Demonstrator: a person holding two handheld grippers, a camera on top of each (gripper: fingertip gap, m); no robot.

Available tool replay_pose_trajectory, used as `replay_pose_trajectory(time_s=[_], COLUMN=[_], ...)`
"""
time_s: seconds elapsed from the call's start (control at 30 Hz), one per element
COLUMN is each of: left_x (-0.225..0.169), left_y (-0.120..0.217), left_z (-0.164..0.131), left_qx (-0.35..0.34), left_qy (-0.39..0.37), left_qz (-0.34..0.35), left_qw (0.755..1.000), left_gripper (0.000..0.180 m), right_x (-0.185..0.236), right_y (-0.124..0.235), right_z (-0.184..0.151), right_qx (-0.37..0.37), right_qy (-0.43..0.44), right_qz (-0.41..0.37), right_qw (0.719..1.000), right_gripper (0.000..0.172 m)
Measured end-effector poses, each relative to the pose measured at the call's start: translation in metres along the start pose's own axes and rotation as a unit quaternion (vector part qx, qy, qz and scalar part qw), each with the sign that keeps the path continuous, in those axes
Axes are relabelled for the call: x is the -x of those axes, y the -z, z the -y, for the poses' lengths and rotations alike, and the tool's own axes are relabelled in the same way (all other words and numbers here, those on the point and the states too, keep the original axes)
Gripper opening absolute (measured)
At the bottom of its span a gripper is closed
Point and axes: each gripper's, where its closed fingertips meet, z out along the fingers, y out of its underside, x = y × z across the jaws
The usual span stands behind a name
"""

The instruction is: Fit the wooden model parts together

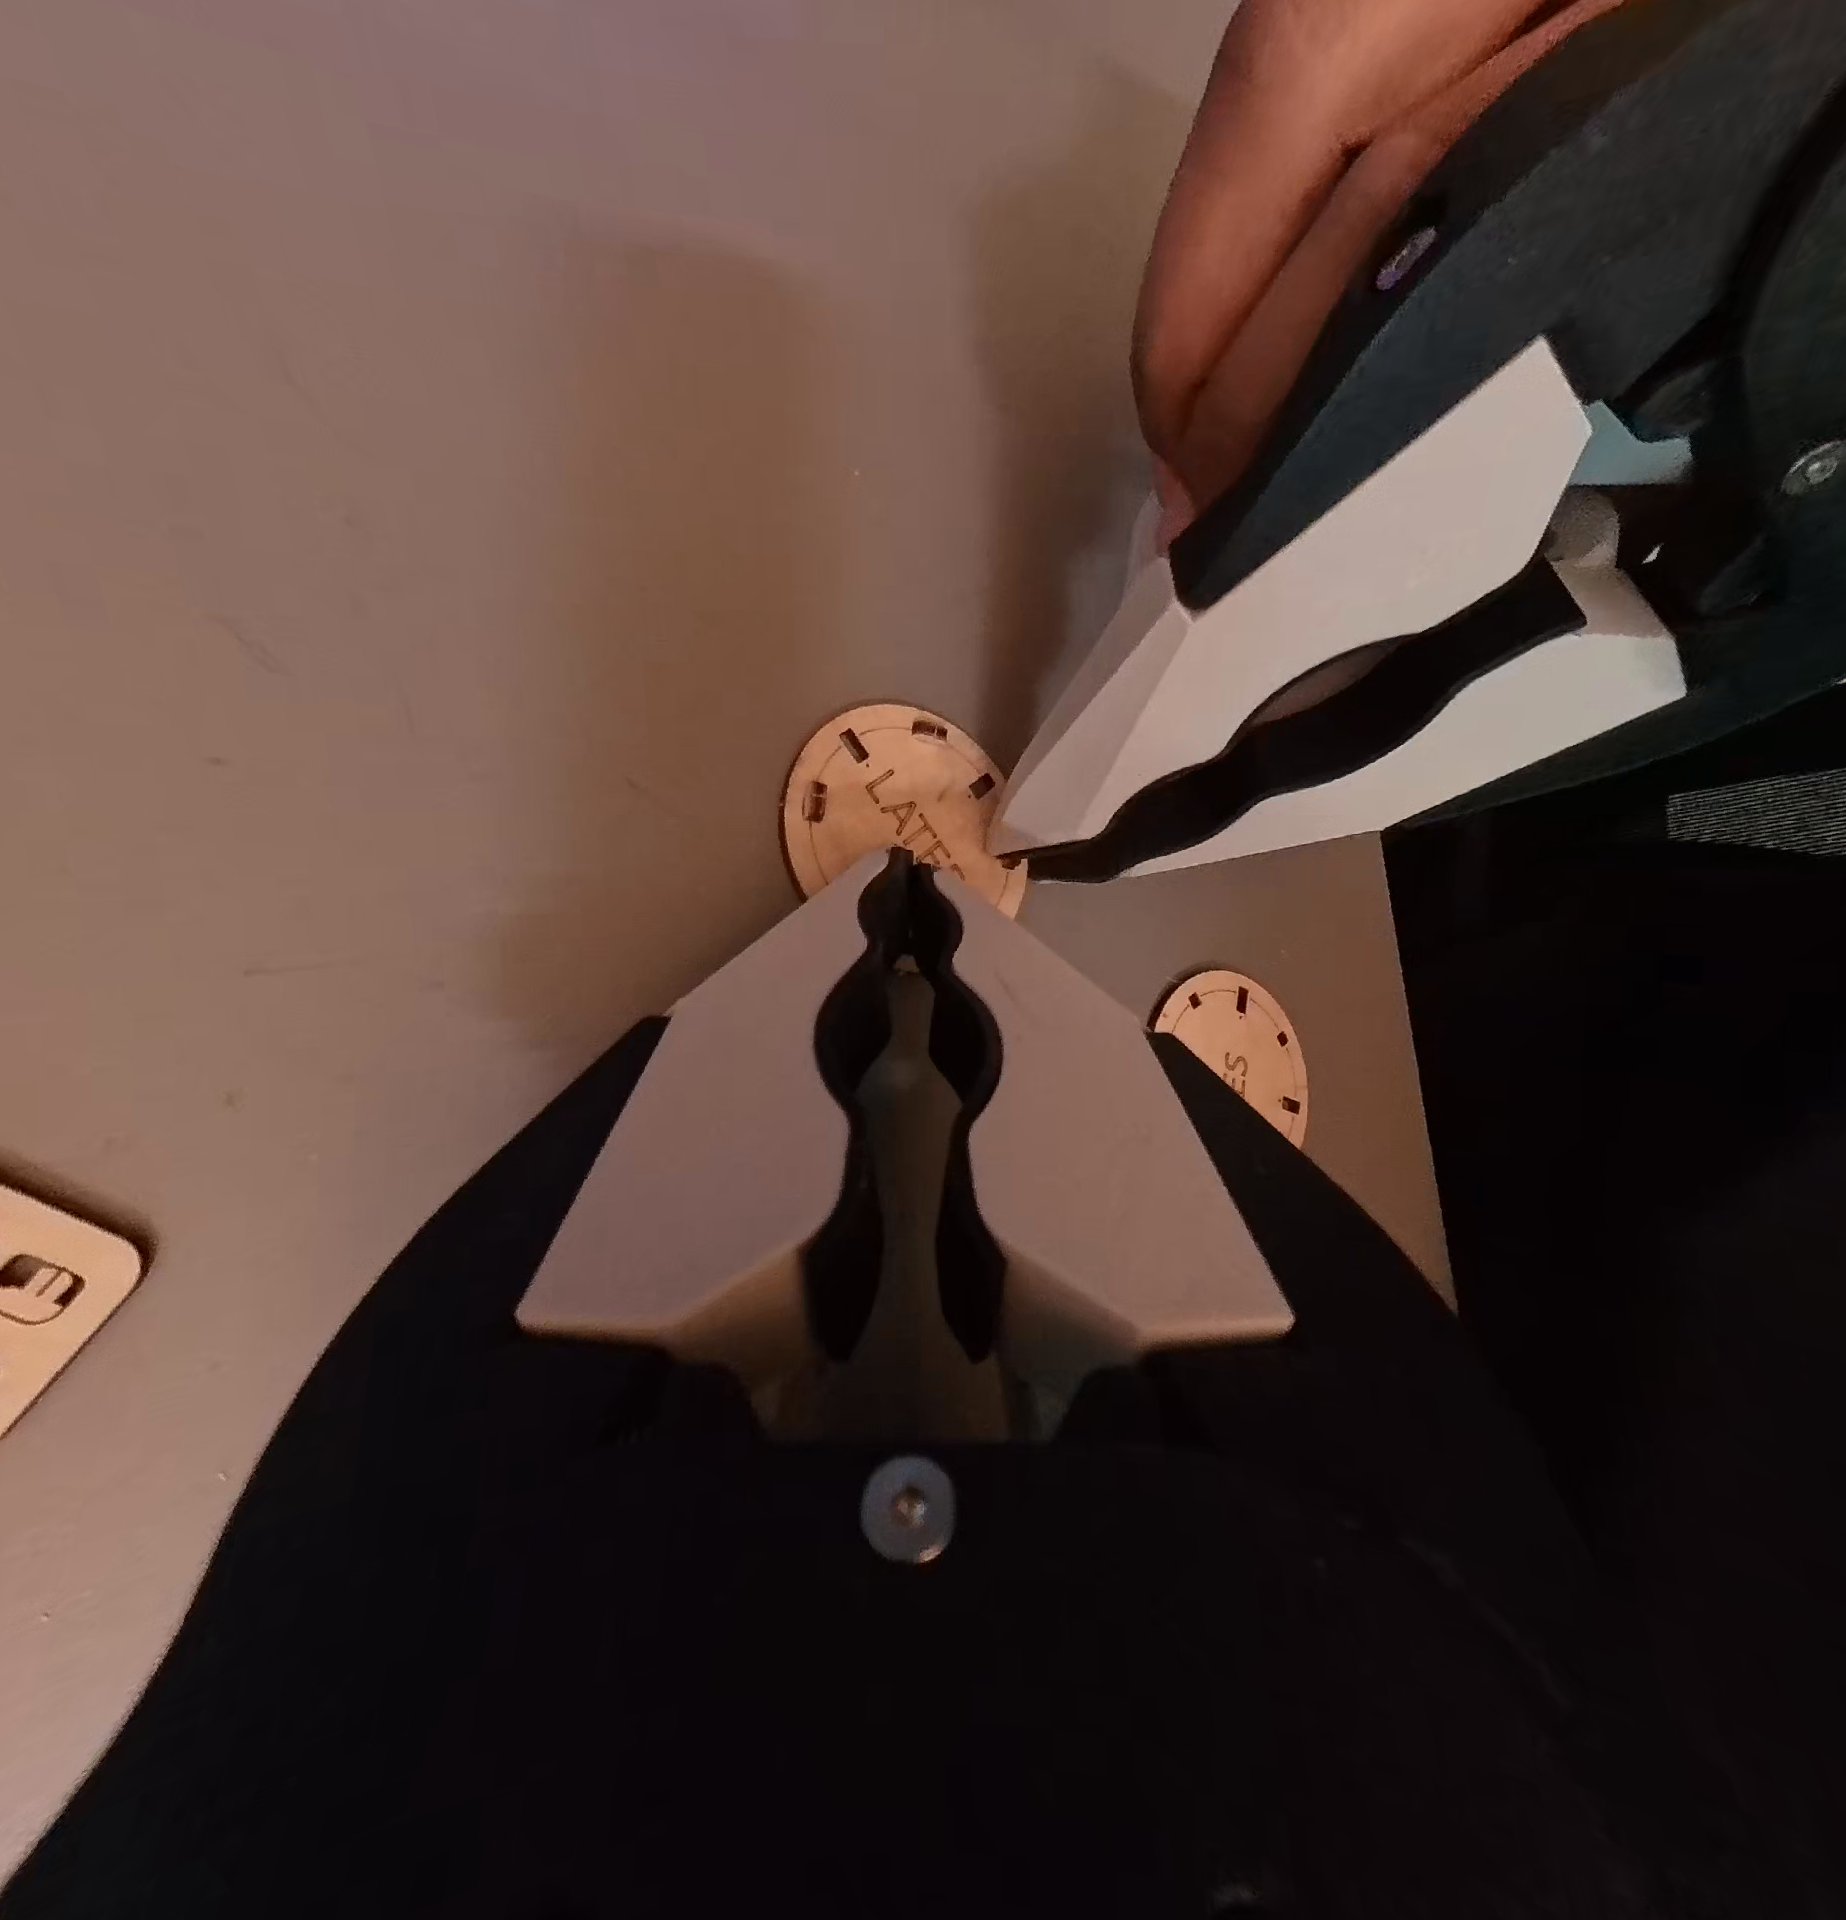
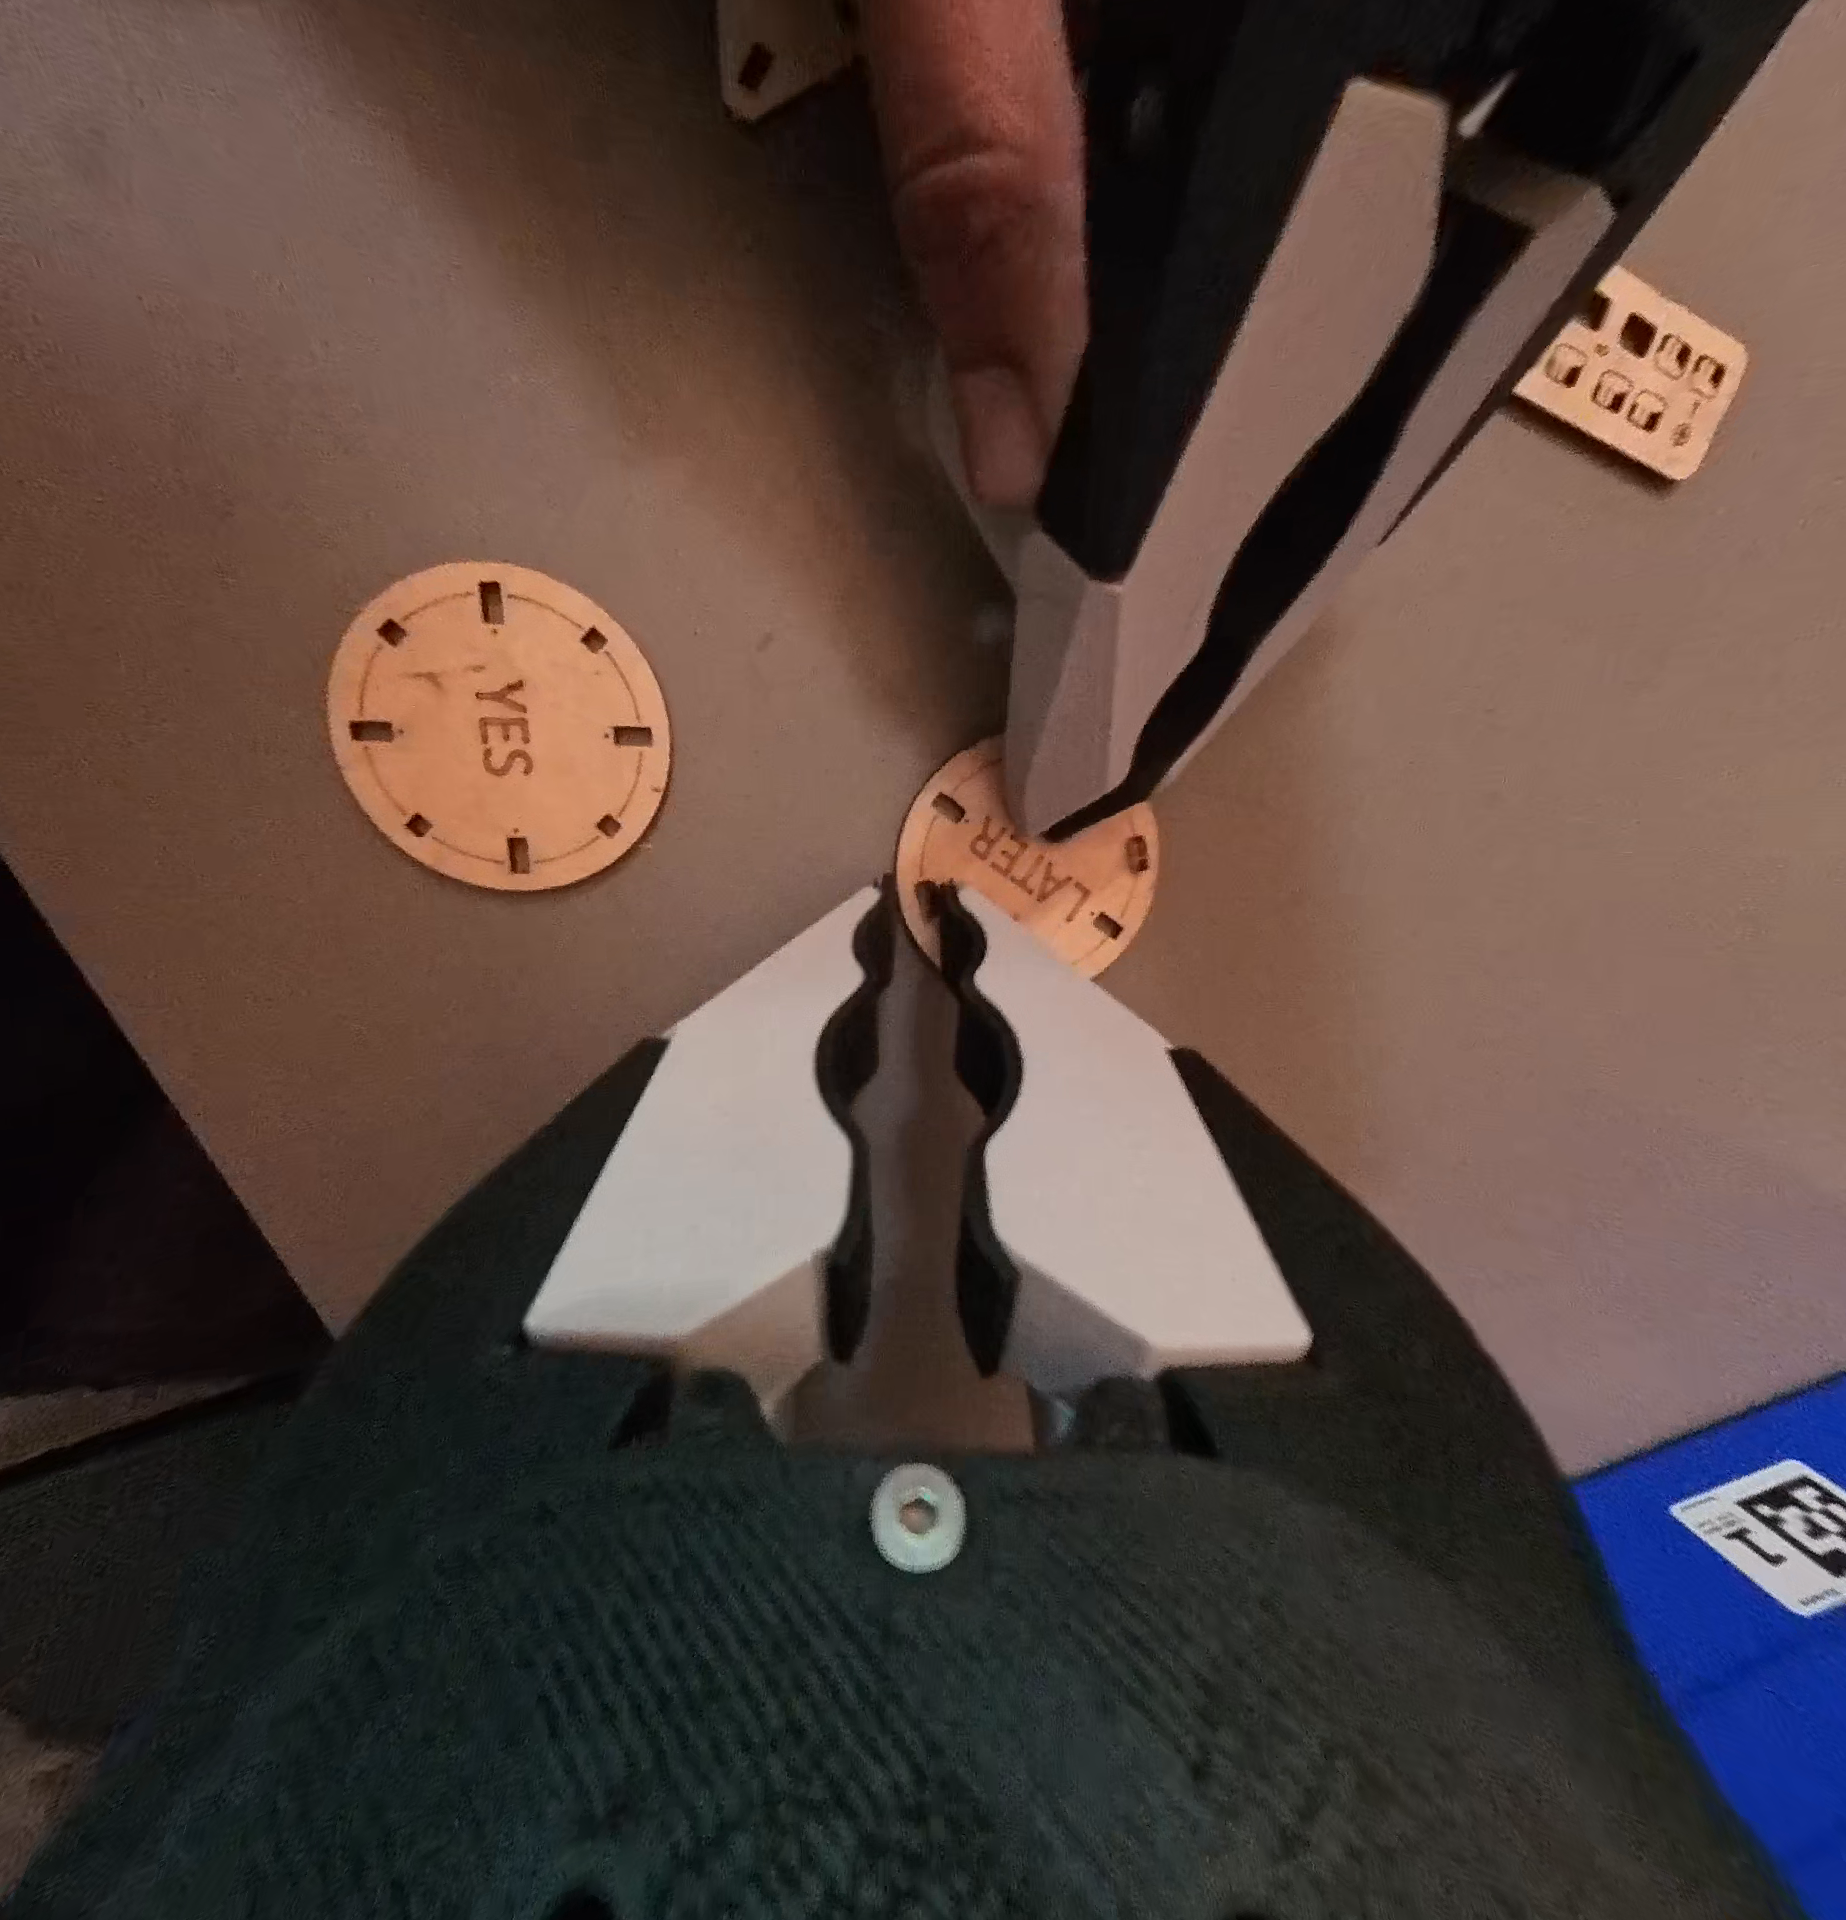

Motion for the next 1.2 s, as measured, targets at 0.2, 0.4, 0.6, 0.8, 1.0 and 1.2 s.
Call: replay_pose_trajectory(time_s=[0.2, 0.4, 0.6, 0.8, 1.0, 1.2], left_x=[0.0, 0.0, 0.0001, 0.0, 0.0, -0.0001], left_y=[0.0, 0.0, 0.0, 0.0, 0.0, 0.0001], left_z=[-0.0001, -0.0001, 0.0, 0.0, 0.0, 0.0001], left_qx=[0.001, 0.002, 0.001, 0.0, -0.002, -0.003], left_qy=[-0.001, -0.002, -0.001, 0.0, 0.002, 0.005], left_qz=[0.002, 0.004, 0.004, 0.001, -0.003, -0.008], left_qw=[1.0, 1.0, 1.0, 1.0, 1.0, 1.0], left_gripper=[0.001, 0.001, 0.001, 0.001, 0.001, 0.001], right_x=[-0.0001, -0.0002, 0.0005, 0.0003, 0.0001, -0.0019], right_y=[-0.0006, -0.001, 0.0, -0.001, -0.0007, 0.0025], right_z=[-0.0013, -0.0021, -0.0024, -0.0018, -0.0014, -0.0022], right_qx=[0.034, 0.047, 0.056, 0.04, 0.027, 0.022], right_qy=[0.042, 0.059, 0.083, 0.045, 0.028, 0.032], right_qz=[-0.013, -0.017, -0.027, -0.034, -0.028, -0.026], right_qw=[0.998, 0.997, 0.995, 0.998, 0.999, 0.999], right_gripper=[0.005, 0.005, 0.002, 0.003, 0.004, 0.004])
